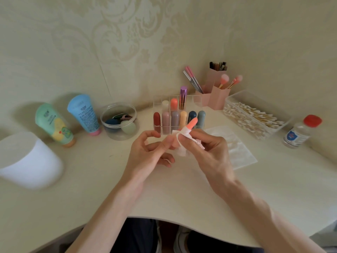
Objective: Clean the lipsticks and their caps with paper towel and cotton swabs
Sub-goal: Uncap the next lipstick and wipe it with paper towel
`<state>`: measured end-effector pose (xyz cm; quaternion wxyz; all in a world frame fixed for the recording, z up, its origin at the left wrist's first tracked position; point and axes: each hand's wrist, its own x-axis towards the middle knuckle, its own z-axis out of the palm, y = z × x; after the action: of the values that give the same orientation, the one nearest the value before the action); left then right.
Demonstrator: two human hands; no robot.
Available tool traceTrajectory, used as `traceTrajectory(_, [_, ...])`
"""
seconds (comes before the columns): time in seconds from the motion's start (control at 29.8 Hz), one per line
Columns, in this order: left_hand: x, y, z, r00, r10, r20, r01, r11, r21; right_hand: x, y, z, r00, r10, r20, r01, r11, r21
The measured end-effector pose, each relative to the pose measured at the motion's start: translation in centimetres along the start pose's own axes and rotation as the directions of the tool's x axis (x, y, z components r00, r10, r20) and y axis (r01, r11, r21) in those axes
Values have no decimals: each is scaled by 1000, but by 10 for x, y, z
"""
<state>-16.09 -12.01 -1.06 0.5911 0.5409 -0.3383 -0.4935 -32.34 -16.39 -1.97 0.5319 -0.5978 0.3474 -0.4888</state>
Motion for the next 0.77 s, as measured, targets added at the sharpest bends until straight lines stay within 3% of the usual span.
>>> traceTrajectory(0.1, [3,0,-4,993,-37,115,31,998,52,1,-1,0,1000,-29,-7,29,999,20])
traceTrajectory(0.2, [5,3,-8,970,-90,227,94,996,-7,1,0,1,998,-56,0,56,998,25])
traceTrajectory(0.4, [8,2,-8,950,-127,286,154,985,-72,1,1,1,996,-92,14,92,996,1])
traceTrajectory(0.64, [10,-9,2,970,228,84,-232,971,49,2,2,-1,997,-74,23,74,997,-11])
traceTrajectory(0.77, [8,-11,6,968,231,94,-237,970,54,1,1,-2,1000,-15,3,15,999,46])
